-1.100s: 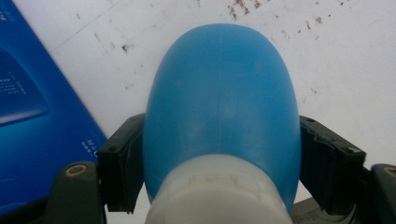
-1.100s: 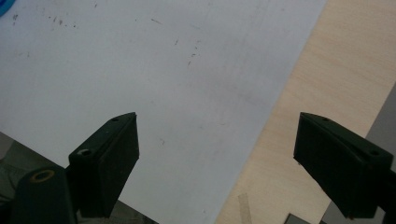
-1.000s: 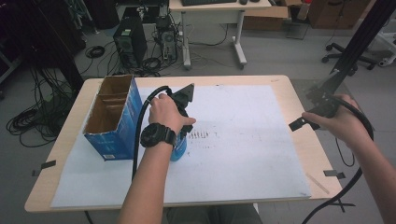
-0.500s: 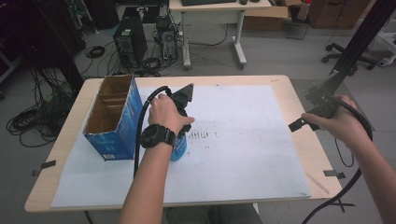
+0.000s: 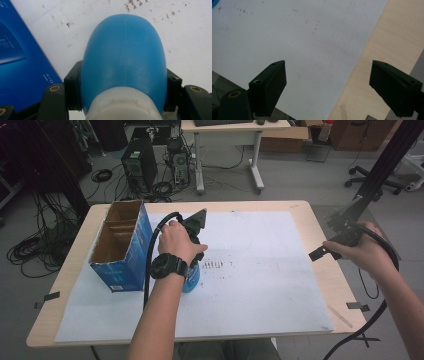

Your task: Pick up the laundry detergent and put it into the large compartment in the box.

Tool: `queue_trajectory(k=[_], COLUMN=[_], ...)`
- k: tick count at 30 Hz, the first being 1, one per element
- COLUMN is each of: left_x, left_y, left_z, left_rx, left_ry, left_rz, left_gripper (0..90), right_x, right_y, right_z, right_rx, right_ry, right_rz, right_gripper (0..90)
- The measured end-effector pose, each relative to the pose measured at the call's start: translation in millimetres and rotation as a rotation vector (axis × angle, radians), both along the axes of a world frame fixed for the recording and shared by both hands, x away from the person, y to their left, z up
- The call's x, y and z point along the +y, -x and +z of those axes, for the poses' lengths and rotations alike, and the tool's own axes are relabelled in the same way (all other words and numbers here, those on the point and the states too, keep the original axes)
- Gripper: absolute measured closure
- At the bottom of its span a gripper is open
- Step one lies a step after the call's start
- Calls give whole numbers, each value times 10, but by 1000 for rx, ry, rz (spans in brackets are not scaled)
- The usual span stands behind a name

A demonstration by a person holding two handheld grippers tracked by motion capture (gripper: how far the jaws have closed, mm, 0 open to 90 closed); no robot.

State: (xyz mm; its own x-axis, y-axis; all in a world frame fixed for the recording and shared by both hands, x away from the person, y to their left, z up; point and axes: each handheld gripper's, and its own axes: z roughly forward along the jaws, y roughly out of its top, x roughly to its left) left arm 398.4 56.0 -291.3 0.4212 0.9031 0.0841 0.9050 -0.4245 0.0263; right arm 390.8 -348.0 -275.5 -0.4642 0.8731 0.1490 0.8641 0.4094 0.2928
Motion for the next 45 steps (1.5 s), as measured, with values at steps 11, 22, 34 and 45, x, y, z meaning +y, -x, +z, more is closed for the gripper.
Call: queue_trajectory(k=[11,22,34,45], left_x=[4,7,16,51], left_y=[-11,-10,10,32], left_z=[6,100,324,477], left_rx=[3,18,20,37], left_ry=[4,20,29,42], left_rz=[-1,5,5,8], left_gripper=[375,376,376,376], right_x=[6,8,24,64], right_y=[-7,-7,5,3], right_z=[10,21,92,140], right_rx=[0,0,-5,2], right_ry=[2,2,-1,8], right_rz=[-1,0,8,15], right_gripper=[140,140,140,140])
